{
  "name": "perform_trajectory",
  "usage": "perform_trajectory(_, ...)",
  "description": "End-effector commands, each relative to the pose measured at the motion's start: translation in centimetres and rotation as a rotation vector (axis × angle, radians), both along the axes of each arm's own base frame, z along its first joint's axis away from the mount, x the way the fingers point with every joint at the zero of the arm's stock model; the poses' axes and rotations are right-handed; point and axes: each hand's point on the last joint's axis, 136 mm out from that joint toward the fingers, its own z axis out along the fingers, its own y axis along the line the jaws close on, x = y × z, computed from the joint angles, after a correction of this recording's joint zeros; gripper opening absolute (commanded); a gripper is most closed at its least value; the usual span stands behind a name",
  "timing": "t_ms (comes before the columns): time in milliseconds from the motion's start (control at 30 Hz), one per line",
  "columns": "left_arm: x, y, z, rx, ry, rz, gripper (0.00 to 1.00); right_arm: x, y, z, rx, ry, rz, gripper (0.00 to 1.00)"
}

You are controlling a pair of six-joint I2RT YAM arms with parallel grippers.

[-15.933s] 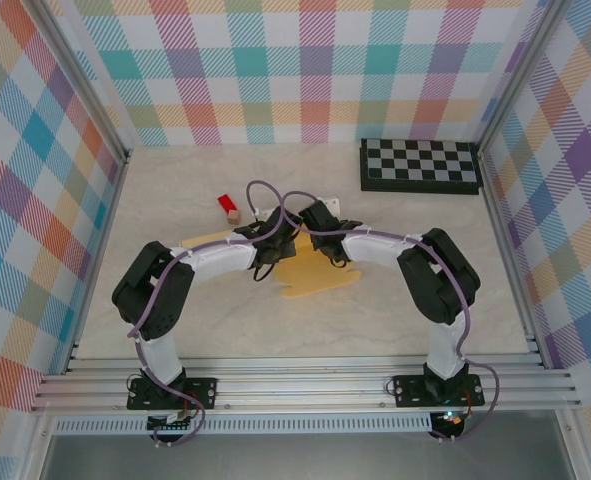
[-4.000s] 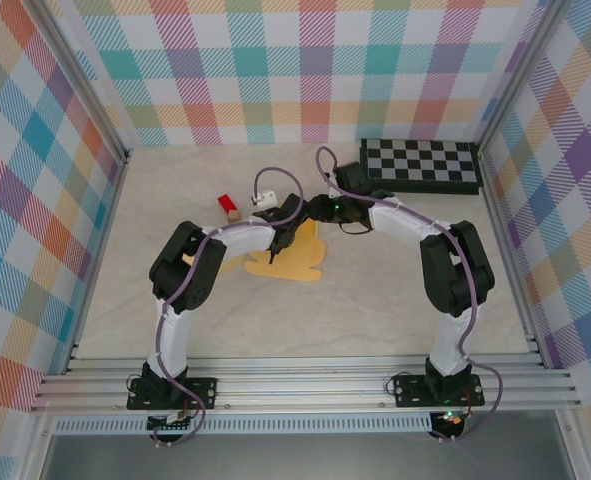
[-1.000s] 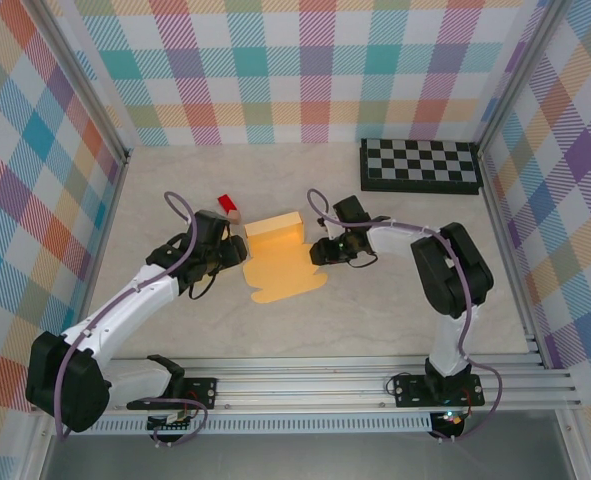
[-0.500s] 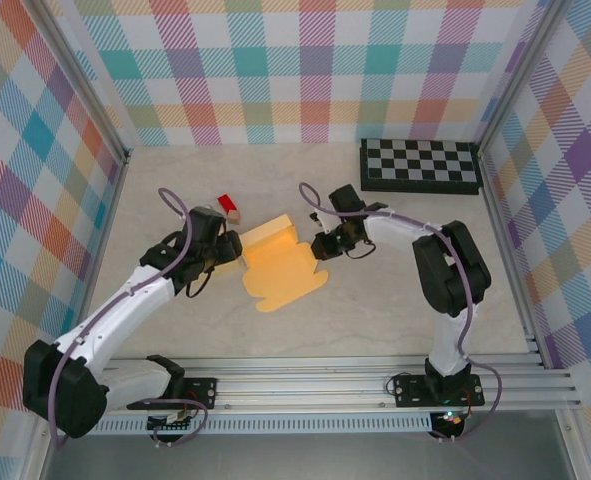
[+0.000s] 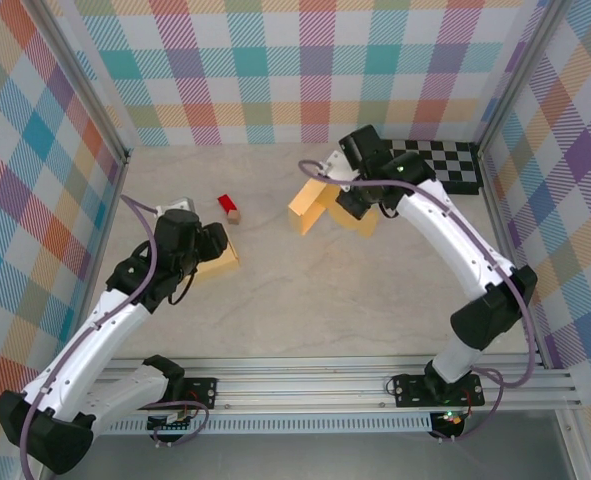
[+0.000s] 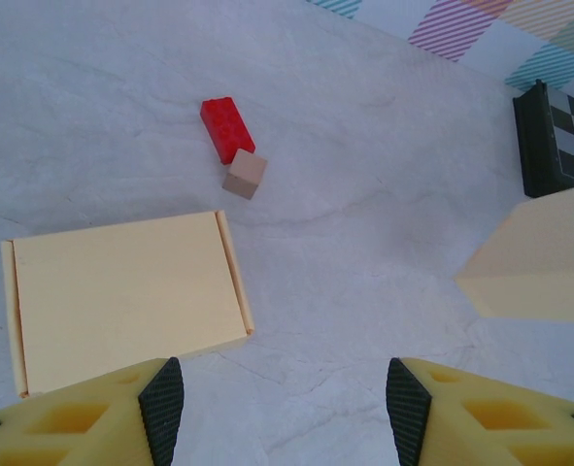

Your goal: Fold the paper box

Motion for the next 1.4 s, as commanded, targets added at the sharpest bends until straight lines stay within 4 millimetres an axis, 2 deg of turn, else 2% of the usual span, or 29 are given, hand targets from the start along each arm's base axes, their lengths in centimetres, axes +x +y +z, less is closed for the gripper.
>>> perform_trajectory(0, -1.0, 0.8, -0.3, 0.011, 0.004, -0.006, 0.60, 0.0, -2.5, 1.3, -0.394, -0.140, 0.101, 0.00)
perform_trajectory(67, -1.3, 0.8, -0.5, 0.003, 0.004, -0.007, 0.60, 0.3, -2.4, 1.2, -0.534, -0.184, 0.148, 0.00)
perform_trajectory(133, -1.6, 0.7, -0.8, -0.005, 0.013, -0.014, 0.60, 0.8, -2.3, 0.1, -0.683, -0.210, 0.180, 0.00)
perform_trajectory(200, -1.8, 0.8, -1.4, -0.006, 0.024, -0.010, 0.60, 0.7, -1.2, -1.2, -0.747, -0.225, 0.220, 0.00)
perform_trajectory(433, -2.7, 1.7, -2.8, 0.004, 0.035, 0.018, 0.60, -1.5, 3.2, -6.9, -0.881, -0.191, 0.379, 0.00)
perform_trajectory(600, -3.0, 1.6, -4.3, 0.006, 0.064, 0.016, 0.60, -1.7, 6.1, -8.8, -0.856, -0.158, 0.392, 0.03)
perform_trajectory(633, -3.0, 1.7, -4.7, 0.006, 0.072, 0.018, 0.60, -1.7, 6.7, -9.0, -0.833, -0.154, 0.390, 0.07)
perform_trajectory(667, -3.1, 1.6, -5.0, 0.005, 0.079, 0.014, 0.60, -1.7, 7.1, -9.0, -0.807, -0.146, 0.383, 0.14)
perform_trajectory(700, -3.1, 1.5, -5.2, 0.003, 0.082, 0.011, 0.60, -1.8, 7.6, -9.1, -0.776, -0.130, 0.376, 0.29)
perform_trajectory(733, -3.1, 1.5, -5.4, 0.005, 0.086, 0.007, 0.60, -1.9, 7.8, -9.0, -0.753, -0.119, 0.366, 0.35)
perform_trajectory(833, -3.1, 1.2, -5.7, 0.009, 0.085, -0.017, 0.61, -2.7, 8.7, -8.3, -0.650, -0.093, 0.348, 0.44)
perform_trajectory(933, -3.0, 0.6, -6.0, 0.007, 0.079, -0.053, 0.61, -3.7, 9.1, -6.7, -0.524, -0.088, 0.340, 0.47)
perform_trajectory(1000, -2.7, -0.8, -5.8, -0.024, 0.057, -0.126, 0.61, -4.1, 8.6, -5.3, -0.444, -0.116, 0.315, 0.53)
perform_trajectory(1100, -2.1, -3.3, -5.3, -0.082, 0.020, -0.238, 0.61, -3.3, 6.6, -3.6, -0.257, -0.128, 0.214, 0.60)
perform_trajectory(1233, -0.6, -6.2, -4.5, -0.139, -0.011, -0.327, 0.65, -1.3, 1.4, -2.5, 0.030, -0.101, -0.051, 0.63)
perform_trajectory(1367, 0.5, -11.3, -2.9, -0.109, -0.059, -0.464, 0.66, -0.3, -3.8, -2.8, 0.297, -0.094, -0.335, 0.68)
